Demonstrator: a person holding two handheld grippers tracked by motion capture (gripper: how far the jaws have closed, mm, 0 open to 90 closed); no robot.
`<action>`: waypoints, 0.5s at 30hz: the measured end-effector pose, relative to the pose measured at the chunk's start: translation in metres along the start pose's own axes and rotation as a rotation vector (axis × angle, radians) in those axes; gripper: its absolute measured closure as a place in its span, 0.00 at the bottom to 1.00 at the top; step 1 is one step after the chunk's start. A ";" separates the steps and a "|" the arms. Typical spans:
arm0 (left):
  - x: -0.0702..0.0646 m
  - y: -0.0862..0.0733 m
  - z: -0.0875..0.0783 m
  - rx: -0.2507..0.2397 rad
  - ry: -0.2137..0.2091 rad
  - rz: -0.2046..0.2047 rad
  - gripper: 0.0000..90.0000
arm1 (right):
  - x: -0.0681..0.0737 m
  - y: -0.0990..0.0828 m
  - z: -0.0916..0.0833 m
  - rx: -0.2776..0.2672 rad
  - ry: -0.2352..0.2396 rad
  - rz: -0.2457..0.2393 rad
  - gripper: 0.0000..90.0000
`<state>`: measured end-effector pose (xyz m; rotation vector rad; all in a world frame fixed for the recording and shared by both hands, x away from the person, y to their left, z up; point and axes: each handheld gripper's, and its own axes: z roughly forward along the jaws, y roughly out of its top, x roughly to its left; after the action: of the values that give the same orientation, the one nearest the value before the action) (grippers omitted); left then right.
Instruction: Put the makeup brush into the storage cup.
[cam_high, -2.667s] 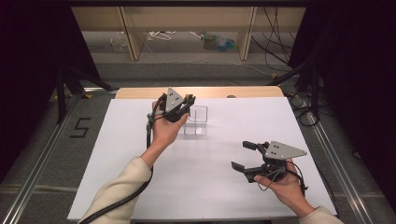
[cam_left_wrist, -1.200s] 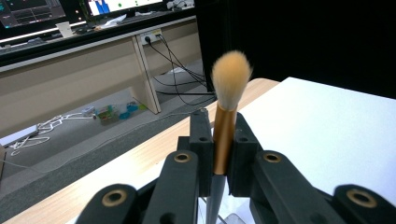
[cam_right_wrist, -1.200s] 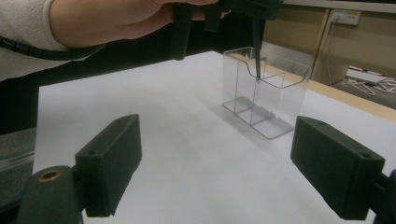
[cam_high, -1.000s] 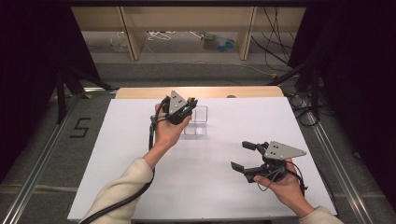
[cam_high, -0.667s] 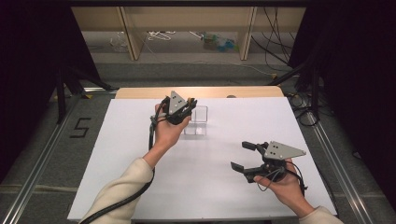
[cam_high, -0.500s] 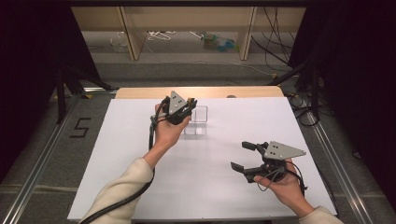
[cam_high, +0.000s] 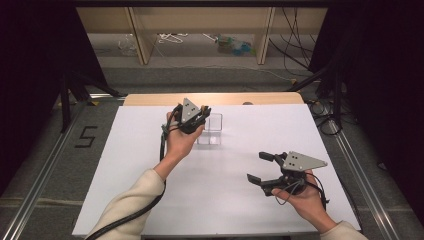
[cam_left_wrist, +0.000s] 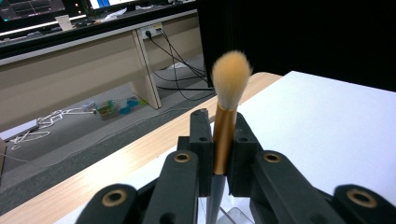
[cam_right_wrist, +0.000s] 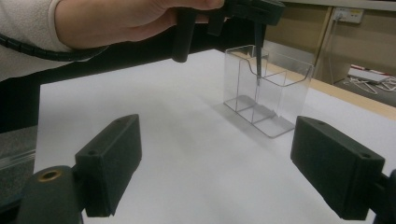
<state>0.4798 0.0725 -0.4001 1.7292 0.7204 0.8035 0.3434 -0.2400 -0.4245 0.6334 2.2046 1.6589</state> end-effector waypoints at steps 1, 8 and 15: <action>0.000 0.000 0.000 0.000 0.001 0.002 0.92 | 0.000 0.000 0.000 0.000 0.000 -0.002 0.19; 0.000 -0.001 0.001 0.003 0.005 0.006 0.92 | 0.000 0.000 0.000 0.003 0.002 0.003 0.19; 0.001 -0.003 0.002 0.007 0.008 0.014 0.92 | 0.000 0.000 0.000 0.003 0.003 0.002 0.19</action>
<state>0.4816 0.0732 -0.4032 1.7394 0.7180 0.8184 0.3431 -0.2400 -0.4245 0.6351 2.2096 1.6587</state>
